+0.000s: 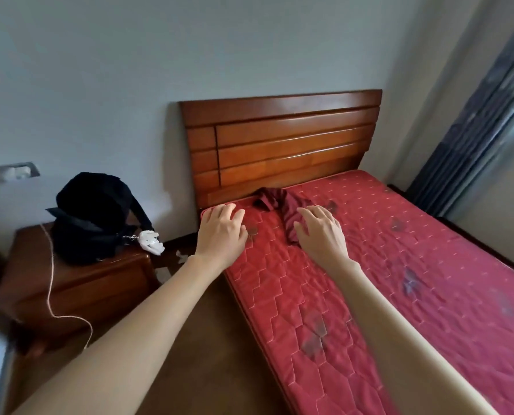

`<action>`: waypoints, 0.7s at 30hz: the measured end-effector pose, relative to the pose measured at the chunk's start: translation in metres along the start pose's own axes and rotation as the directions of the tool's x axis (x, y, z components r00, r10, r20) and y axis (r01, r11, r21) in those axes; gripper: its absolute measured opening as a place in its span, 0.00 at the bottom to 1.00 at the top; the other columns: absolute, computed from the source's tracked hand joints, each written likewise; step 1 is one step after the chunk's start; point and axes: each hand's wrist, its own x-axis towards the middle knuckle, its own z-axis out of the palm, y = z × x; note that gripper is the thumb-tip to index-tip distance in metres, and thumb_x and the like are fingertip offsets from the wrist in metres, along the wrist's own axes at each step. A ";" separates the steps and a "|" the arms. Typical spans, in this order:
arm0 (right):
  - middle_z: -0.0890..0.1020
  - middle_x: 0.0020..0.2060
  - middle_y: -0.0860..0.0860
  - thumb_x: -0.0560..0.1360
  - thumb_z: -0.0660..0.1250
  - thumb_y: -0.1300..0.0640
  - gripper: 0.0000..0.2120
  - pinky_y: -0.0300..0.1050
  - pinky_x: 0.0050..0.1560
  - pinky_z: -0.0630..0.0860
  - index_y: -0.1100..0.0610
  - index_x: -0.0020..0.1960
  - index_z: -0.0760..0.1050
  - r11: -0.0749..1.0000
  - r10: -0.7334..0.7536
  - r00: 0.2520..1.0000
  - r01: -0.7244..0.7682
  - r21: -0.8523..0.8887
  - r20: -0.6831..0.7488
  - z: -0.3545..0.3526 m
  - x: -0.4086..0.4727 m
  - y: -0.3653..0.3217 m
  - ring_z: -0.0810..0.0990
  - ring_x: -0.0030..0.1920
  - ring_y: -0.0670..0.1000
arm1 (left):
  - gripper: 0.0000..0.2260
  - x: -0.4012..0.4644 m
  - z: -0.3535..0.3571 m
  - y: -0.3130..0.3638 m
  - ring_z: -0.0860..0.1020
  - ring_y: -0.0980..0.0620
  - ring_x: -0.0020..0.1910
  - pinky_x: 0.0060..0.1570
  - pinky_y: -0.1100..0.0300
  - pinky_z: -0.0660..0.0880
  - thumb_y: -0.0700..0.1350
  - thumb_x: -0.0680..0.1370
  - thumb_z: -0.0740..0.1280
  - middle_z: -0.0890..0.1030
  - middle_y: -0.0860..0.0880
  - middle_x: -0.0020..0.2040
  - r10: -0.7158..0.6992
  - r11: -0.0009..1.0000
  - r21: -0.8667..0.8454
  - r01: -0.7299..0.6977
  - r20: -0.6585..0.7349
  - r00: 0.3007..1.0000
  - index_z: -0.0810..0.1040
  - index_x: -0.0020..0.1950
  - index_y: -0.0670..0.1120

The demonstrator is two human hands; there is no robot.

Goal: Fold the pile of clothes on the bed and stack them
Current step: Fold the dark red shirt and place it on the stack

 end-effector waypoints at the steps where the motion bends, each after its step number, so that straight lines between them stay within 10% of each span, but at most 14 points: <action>1: 0.75 0.65 0.52 0.80 0.60 0.53 0.18 0.51 0.70 0.62 0.58 0.68 0.72 1.000 -0.020 1.000 0.020 -0.005 0.017 0.008 0.009 -0.002 0.67 0.70 0.53 | 0.17 0.005 0.005 -0.005 0.69 0.44 0.68 0.68 0.47 0.62 0.45 0.79 0.61 0.74 0.43 0.67 -0.016 1.000 0.008 0.016 0.015 1.000 0.74 0.67 0.43; 21: 0.71 0.69 0.53 0.81 0.57 0.50 0.20 0.52 0.72 0.62 0.54 0.71 0.69 0.988 0.129 0.987 -0.120 -0.102 0.093 0.153 0.243 -0.051 0.62 0.73 0.53 | 0.20 0.240 0.101 -0.188 0.62 0.46 0.73 0.72 0.47 0.58 0.49 0.82 0.56 0.67 0.44 0.73 0.135 0.991 -0.003 -0.135 0.128 0.983 0.67 0.73 0.45</action>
